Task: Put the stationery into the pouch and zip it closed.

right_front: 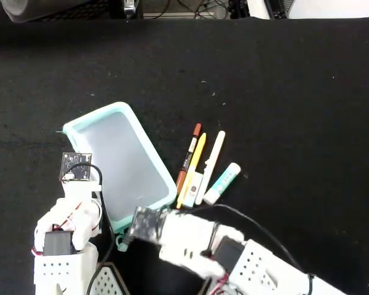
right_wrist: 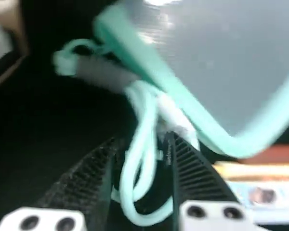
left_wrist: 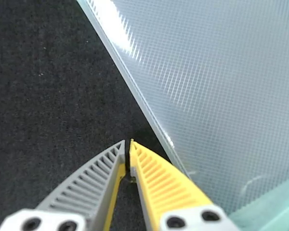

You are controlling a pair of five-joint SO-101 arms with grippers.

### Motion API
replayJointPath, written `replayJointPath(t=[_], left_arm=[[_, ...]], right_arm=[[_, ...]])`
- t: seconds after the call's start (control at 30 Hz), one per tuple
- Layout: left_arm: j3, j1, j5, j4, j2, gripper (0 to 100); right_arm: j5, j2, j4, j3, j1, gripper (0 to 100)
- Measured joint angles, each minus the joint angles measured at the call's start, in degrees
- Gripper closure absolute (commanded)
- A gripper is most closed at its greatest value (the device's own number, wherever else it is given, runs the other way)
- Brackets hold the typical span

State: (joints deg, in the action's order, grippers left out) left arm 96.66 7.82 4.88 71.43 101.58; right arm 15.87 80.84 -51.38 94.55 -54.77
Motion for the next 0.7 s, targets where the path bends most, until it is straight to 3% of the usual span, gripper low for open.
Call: replayJointPath(t=[0.17, 0.3, 0.57, 0.7], left_arm=[[0.0, 0.0, 0.0, 0.0, 0.0, 97], [0.0, 0.0, 0.0, 0.0, 0.0, 96], [0.0, 0.0, 0.2, -3.4, 0.0, 96], [0.0, 0.0, 0.2, -11.1, 0.0, 96]], right_arm=[[0.0, -0.4, 2.9, -1.8, 11.9, 98.7], [0.1, 0.8, 2.5, -7.4, 17.1, 98.7], [0.1, 0.2, -1.0, -20.8, 18.4, 98.7], [0.1, -4.6, 0.1, -25.8, 18.4, 98.7]])
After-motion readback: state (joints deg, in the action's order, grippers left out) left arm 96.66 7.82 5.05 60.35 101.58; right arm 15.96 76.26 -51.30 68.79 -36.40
